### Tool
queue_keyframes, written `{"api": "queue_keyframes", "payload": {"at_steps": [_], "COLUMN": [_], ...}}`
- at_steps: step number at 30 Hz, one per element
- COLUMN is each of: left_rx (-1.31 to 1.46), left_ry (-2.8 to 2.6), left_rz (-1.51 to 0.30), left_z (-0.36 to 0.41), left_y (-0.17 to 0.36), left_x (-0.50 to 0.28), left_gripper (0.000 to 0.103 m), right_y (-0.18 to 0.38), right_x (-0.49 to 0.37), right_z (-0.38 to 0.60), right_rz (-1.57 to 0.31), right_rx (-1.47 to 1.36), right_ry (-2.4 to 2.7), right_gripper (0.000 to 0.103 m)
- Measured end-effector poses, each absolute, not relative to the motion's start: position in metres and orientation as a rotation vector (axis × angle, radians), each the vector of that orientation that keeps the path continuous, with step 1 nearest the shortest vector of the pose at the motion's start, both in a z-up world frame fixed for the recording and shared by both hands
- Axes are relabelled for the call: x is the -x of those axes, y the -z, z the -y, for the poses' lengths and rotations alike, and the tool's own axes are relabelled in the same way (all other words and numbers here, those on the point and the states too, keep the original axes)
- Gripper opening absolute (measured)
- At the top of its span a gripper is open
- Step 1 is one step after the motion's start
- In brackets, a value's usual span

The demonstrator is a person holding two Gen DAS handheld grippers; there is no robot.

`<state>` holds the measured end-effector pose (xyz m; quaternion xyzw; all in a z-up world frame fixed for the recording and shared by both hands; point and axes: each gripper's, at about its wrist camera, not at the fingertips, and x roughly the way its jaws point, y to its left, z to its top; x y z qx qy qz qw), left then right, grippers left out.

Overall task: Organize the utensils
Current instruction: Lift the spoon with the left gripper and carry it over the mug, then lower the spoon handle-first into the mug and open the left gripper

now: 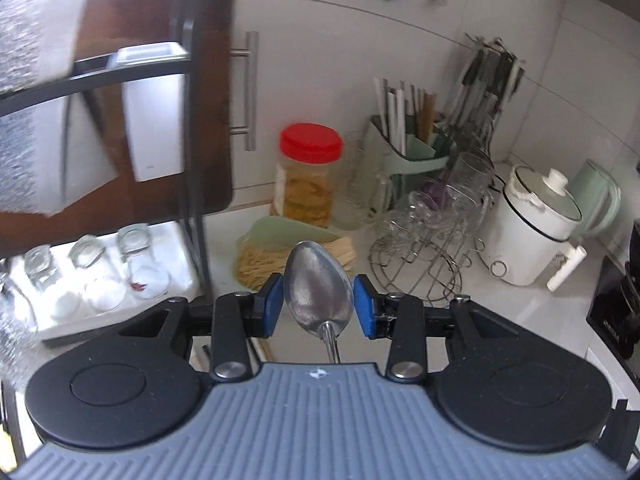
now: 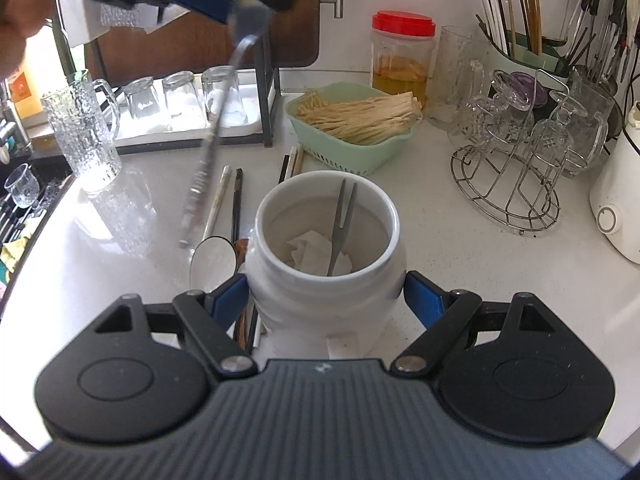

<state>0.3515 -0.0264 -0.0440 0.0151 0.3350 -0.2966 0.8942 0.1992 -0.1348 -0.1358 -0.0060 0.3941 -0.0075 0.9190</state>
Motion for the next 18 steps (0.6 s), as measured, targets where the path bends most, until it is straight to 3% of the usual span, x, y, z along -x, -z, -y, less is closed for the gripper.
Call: {"api": "queue_keyframes", "payload": {"at_steps": [18], "left_rx": [-0.130], "left_ry": [0.684], "left_rz": [-0.654], "left_z": [0.074], "left_y": [0.060], "left_x": [-0.347], "left_gripper": [0.043], "right_y": [0.137], "right_x": [-0.197], "right_z": [0.132], "right_rz": [-0.790], "right_rx": [-0.006], "right_ry": [0.042], "right_gripper": [0.087]}}
